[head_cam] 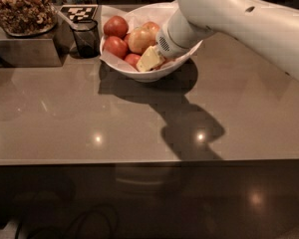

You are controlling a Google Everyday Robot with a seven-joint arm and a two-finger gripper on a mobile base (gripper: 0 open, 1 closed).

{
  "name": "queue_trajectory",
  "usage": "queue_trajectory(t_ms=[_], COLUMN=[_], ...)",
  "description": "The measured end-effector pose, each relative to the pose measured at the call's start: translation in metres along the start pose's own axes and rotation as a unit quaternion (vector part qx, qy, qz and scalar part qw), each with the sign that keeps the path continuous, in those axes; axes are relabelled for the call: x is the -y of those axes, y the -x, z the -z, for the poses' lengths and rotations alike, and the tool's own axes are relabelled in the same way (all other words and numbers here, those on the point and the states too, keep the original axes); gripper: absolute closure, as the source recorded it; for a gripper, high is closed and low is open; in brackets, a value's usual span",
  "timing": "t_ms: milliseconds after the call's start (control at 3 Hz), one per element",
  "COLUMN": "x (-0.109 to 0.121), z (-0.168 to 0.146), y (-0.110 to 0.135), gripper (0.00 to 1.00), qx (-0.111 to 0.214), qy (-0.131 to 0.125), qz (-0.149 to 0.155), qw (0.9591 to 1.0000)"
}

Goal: Pick apple from white bowl

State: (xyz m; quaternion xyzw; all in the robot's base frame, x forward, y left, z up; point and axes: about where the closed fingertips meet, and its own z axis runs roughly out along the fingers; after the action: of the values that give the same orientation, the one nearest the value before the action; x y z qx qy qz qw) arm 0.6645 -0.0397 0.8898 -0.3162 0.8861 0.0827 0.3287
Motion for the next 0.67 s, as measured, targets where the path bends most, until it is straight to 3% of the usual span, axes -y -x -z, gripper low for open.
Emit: queue_trajectory(t_ms=[667], x=[-0.0009], z=[-0.001], y=[0.0042], gripper=[1.0], qx=[0.006], qy=[0.004], qz=[0.019], qw=[0.9998])
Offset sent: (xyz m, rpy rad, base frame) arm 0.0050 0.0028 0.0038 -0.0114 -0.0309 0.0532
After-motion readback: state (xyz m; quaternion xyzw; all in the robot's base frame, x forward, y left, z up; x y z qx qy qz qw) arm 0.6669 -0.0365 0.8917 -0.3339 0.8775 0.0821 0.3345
